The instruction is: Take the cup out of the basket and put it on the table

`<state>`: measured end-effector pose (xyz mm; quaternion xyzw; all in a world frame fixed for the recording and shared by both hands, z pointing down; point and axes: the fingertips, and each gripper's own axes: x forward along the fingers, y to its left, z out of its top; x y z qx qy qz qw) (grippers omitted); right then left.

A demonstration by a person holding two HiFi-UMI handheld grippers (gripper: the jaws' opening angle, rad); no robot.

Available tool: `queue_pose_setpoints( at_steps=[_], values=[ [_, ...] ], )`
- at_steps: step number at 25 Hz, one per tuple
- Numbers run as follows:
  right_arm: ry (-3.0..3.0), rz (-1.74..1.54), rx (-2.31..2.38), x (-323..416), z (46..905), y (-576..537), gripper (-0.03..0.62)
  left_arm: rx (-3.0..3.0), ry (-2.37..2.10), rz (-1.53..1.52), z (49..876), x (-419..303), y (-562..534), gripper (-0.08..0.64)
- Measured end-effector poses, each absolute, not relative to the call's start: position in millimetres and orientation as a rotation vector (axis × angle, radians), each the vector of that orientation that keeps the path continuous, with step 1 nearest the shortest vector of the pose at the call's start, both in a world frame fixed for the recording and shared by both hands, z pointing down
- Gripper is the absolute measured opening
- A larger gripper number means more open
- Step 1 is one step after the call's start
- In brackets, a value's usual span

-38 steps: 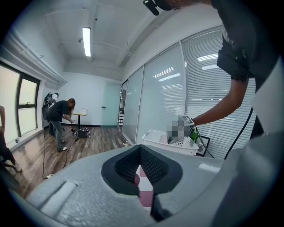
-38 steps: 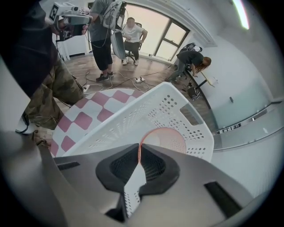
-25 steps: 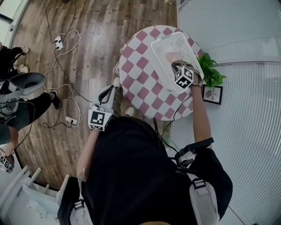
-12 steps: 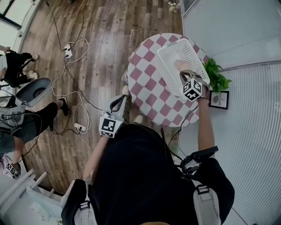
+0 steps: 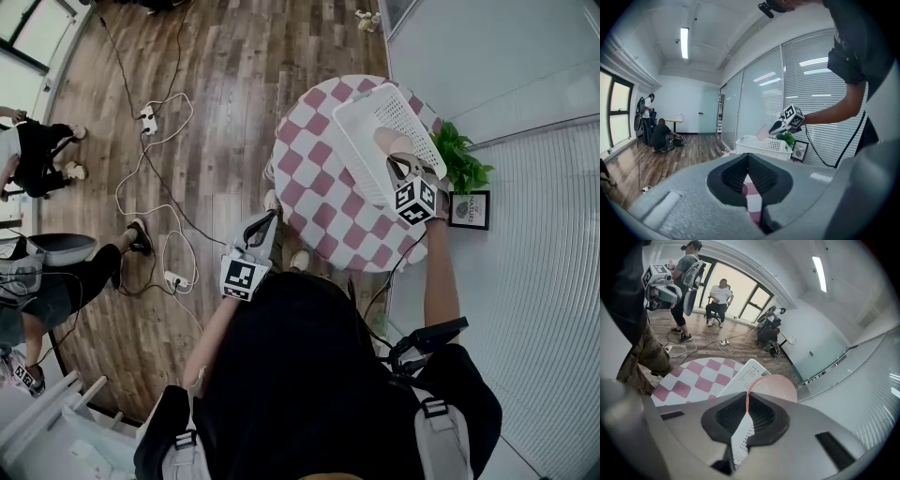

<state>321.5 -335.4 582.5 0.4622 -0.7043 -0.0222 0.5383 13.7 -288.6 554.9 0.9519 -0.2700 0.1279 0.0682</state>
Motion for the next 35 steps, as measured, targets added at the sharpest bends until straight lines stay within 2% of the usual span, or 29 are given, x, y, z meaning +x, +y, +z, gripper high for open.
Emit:
queue_pose_setpoints(
  at_steps=[20, 35],
  values=[
    [-1.856, -0.141, 1.41, 289.9, 476.9, -310.7, 0.022, 2.927, -0.692, 0.413, 555.1, 31.8, -250.1, 0.005],
    [-1.986, -0.148, 1.676, 265.5, 440.5, -250.7, 0.021, 2.951, -0.6, 0.378, 556.7, 50.3, -221.4, 0.005]
  ],
)
